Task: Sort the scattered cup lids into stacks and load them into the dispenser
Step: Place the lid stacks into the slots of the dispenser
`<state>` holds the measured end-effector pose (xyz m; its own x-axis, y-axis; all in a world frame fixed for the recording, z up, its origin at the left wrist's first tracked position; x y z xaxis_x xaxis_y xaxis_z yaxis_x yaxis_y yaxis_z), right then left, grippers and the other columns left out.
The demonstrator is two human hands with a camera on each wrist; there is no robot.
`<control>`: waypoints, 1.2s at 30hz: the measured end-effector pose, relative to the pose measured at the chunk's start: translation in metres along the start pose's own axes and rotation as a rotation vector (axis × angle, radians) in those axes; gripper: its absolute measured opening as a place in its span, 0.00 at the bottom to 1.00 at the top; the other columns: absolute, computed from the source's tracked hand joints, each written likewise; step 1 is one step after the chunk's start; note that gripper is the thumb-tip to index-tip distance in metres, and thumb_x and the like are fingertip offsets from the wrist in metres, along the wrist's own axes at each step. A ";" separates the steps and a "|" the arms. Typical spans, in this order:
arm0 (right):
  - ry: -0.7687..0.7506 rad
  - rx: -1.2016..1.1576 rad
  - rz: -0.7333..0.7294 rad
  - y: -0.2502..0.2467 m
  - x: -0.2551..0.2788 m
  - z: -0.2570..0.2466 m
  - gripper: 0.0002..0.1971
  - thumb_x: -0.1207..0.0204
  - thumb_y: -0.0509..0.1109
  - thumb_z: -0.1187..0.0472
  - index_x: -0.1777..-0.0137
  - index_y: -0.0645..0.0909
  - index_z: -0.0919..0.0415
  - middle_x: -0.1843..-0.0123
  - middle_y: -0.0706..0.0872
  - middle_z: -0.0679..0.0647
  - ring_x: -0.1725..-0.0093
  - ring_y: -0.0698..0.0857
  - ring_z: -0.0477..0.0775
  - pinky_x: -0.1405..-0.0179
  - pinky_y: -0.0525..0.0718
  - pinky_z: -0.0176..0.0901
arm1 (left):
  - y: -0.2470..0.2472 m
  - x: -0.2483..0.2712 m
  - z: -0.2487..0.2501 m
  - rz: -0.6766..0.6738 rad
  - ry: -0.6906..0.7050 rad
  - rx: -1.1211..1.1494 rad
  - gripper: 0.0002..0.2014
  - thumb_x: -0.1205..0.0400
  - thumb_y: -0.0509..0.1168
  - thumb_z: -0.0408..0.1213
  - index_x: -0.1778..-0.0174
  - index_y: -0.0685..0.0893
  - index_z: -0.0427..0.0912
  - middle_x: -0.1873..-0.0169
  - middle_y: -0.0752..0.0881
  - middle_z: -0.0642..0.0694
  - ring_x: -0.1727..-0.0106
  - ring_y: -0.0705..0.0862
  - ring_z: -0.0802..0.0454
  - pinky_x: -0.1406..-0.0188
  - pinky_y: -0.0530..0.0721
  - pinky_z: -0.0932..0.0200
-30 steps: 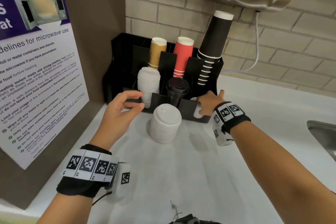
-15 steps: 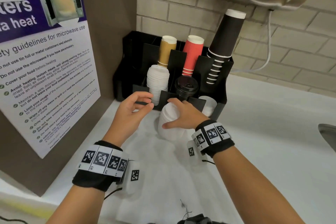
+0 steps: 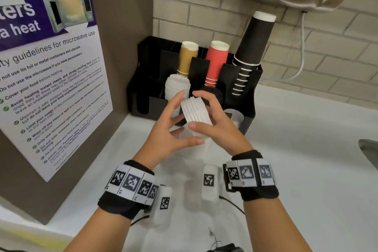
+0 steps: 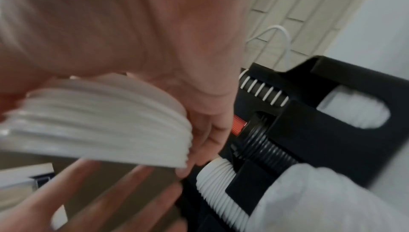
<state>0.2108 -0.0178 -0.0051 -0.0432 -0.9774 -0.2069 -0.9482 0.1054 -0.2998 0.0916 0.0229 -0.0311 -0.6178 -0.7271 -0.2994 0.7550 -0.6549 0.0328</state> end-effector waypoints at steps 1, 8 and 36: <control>-0.005 -0.045 0.012 0.002 0.003 -0.001 0.33 0.34 0.77 0.48 0.29 0.68 0.37 0.39 0.80 0.45 0.40 0.81 0.44 0.46 0.83 0.37 | 0.003 -0.001 0.002 -0.007 0.009 0.008 0.50 0.40 0.84 0.46 0.23 0.66 0.70 0.23 0.70 0.58 0.26 0.76 0.52 0.31 0.81 0.43; 0.050 -0.155 0.029 -0.006 0.023 0.008 0.34 0.32 0.73 0.48 0.25 0.70 0.42 0.32 0.79 0.54 0.33 0.80 0.56 0.34 0.80 0.54 | 0.012 0.001 0.006 -0.090 0.010 -0.016 0.48 0.37 0.82 0.44 0.21 0.68 0.60 0.26 0.74 0.53 0.29 0.79 0.49 0.38 0.85 0.38; 0.058 0.343 0.701 -0.143 0.005 0.019 0.35 0.37 0.83 0.54 0.29 0.75 0.45 0.34 0.81 0.52 0.36 0.81 0.53 0.44 0.82 0.34 | -0.031 -0.004 0.008 0.129 -0.034 -0.165 0.32 0.25 0.73 0.43 0.28 0.69 0.69 0.29 0.77 0.60 0.34 0.81 0.60 0.37 0.79 0.64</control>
<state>0.3523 -0.0343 0.0189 -0.6211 -0.6689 -0.4084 -0.5437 0.7431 -0.3902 0.0688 0.0446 -0.0236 -0.5183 -0.8114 -0.2701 0.8526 -0.5151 -0.0886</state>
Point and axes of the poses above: each hand's wrist, its own x-axis away from the middle knuckle, its own y-axis out of the palm, z = x × y, the point moved 7 cm from there along -x, towards the middle knuckle
